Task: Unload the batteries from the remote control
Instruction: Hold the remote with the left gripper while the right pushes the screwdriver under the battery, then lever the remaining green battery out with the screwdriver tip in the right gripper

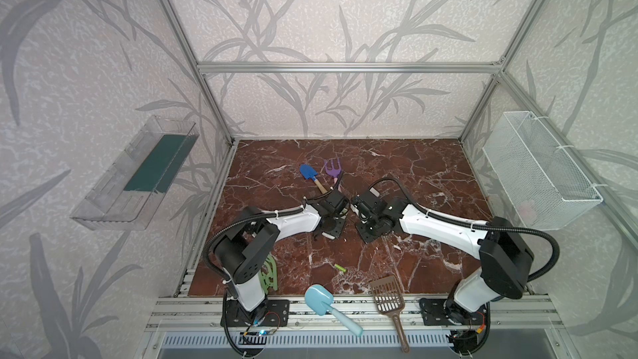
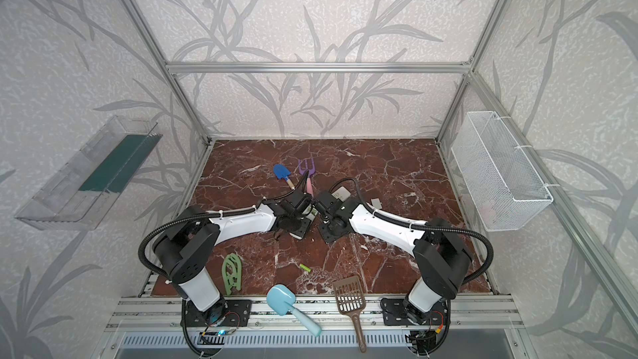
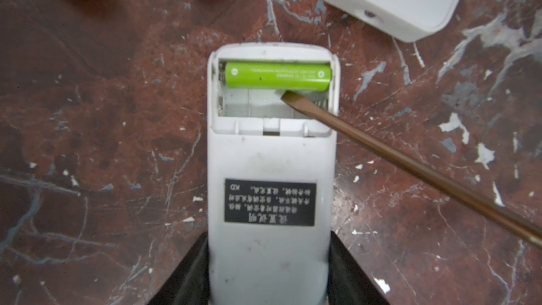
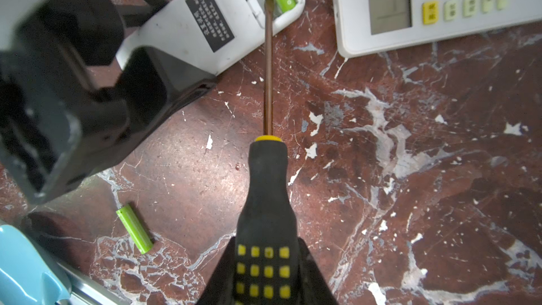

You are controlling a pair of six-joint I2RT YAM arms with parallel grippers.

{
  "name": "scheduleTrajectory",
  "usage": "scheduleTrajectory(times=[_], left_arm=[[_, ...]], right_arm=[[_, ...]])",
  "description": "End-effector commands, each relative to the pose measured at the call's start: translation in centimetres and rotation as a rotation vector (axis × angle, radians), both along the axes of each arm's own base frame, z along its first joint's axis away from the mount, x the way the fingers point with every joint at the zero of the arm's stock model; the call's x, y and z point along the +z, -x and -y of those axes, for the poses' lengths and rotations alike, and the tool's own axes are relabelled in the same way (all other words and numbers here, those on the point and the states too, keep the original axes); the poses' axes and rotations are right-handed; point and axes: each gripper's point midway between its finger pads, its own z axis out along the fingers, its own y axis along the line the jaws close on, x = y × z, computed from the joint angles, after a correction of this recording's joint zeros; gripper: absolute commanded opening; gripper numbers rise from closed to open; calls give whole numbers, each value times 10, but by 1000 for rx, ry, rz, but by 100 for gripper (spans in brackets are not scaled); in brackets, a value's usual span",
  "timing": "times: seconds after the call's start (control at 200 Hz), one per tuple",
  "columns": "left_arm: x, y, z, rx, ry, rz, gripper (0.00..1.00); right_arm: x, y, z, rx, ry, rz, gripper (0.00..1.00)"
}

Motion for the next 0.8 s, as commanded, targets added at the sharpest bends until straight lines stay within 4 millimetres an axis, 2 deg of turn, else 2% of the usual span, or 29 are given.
scheduleTrajectory(times=[0.0,0.275,0.615,0.795], left_arm=[[-22,25,-2,-18,8,-107,49],[-22,31,-3,-55,0,-118,46],[-9,44,7,-148,20,-131,43],[-9,56,14,-210,16,-172,43]], right_arm=[[-8,6,7,-9,63,-40,0],[-14,10,2,19,91,-43,0],[-20,39,31,-21,145,-45,0],[-24,53,37,-35,147,-71,0]])
